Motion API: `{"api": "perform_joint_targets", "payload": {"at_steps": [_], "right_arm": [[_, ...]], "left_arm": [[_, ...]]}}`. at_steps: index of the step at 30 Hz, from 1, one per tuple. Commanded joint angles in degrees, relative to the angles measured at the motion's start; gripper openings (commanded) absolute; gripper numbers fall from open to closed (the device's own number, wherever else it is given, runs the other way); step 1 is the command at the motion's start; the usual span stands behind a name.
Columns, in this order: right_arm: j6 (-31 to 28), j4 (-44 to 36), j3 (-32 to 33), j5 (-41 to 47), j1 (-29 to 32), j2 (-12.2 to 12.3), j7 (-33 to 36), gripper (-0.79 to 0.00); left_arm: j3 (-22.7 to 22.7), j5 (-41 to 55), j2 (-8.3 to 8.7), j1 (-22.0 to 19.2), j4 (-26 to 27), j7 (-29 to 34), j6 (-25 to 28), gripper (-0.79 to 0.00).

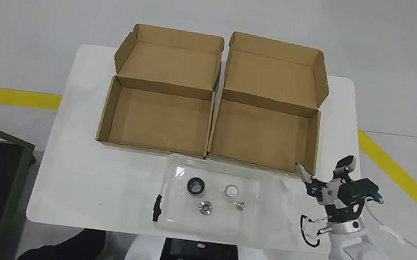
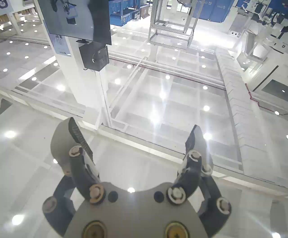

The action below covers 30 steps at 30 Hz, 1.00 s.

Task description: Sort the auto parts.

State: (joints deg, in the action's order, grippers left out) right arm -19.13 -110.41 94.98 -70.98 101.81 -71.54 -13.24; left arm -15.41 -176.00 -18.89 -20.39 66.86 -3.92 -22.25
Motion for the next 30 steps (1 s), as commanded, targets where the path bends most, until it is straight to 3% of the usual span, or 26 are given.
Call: {"api": "perform_joint_targets", "payload": {"at_steps": [1, 22, 30], "right_arm": [[0.0, 0.0, 0.0, 0.0, 0.0, 0.0, 0.0, 0.000], [0.0, 0.0, 0.0, 0.0, 0.0, 0.0, 0.0, -0.001], [-4.2, -4.0, -1.3, -4.0, -0.4, 0.5, 6.6, 0.000]], "left_arm": [[0.0, 0.0, 0.00, 0.0, 0.0, 0.0, 0.0, -0.001], [0.0, 0.0, 0.00, 0.0, 0.0, 0.0, 0.0, -0.001], [0.0, 0.0, 0.00, 0.0, 0.0, 0.0, 0.0, 0.000]]}}
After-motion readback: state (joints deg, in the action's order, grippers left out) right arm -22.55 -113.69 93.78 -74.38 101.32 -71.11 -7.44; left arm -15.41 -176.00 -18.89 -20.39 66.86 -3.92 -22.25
